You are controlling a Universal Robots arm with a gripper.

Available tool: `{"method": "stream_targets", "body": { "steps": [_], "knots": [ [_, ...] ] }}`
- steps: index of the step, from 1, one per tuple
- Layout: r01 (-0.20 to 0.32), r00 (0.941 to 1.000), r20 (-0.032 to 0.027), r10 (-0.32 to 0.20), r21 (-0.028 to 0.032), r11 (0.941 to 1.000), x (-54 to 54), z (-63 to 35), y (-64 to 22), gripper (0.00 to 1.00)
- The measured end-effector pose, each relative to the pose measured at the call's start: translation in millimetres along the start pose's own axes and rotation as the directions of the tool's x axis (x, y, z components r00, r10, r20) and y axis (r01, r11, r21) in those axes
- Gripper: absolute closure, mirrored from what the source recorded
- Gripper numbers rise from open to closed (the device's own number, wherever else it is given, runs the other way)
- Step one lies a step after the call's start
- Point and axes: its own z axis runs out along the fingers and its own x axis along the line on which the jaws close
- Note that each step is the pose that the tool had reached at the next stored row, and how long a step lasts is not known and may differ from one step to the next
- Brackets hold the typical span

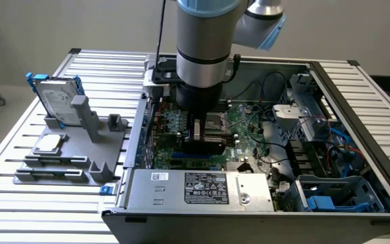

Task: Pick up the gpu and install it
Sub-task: 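Insert the gpu into the slot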

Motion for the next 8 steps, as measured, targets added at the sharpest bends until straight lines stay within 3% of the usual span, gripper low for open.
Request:
{"method": "stream_targets", "body": {
  "steps": [4, 8],
  "knots": [
    [0.000, 1.0000, -0.0017, 0.000, -0.0006, 1.0000, 0.1, 1.0, 0.0, 0.74],
    [0.000, 1.0000, -0.0034, 0.000, -0.0051, 1.0000, 0.0, 1.2, 0.1, 0.74]
  ]
}}
